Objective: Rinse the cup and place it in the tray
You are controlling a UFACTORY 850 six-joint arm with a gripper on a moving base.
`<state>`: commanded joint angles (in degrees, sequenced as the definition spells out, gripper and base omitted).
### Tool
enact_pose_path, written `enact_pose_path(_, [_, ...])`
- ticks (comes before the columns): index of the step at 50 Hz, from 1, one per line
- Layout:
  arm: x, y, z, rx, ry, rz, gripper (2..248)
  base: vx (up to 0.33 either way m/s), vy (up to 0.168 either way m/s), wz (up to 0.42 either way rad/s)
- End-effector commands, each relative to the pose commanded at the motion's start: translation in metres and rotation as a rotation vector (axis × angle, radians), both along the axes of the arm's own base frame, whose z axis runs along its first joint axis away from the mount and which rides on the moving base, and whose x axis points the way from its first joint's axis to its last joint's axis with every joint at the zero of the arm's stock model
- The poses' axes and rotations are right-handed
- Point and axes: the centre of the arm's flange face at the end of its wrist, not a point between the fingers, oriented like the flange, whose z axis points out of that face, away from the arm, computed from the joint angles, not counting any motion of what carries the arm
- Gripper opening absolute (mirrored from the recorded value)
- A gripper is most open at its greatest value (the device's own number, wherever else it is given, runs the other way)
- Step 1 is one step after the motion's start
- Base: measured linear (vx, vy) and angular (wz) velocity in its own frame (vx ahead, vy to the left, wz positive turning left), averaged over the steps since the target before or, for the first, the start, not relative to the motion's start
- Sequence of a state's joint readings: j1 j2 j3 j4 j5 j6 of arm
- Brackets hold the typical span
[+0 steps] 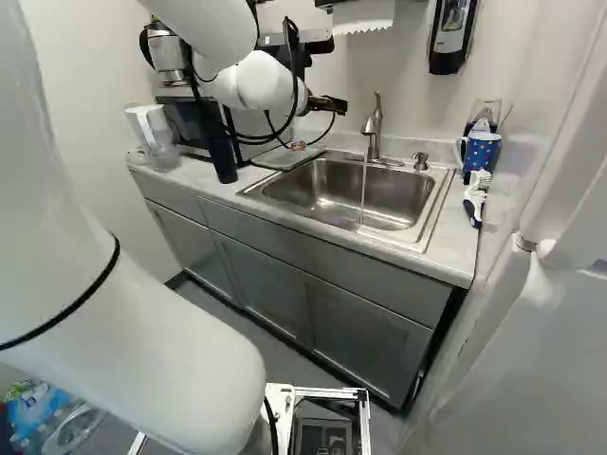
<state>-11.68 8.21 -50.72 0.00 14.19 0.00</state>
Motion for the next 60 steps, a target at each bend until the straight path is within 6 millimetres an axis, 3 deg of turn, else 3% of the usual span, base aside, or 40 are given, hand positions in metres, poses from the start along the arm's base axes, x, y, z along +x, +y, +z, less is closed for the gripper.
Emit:
enact_pose_path(11, [-0.01,0.001,-0.004,0.008,0.037,-0.001,247,0.0,0.0,0.0])
enact_pose_path(60, [-0.017,0.003,-0.021,0.05,0.241,-0.001,247,0.0,0.0,0.0])
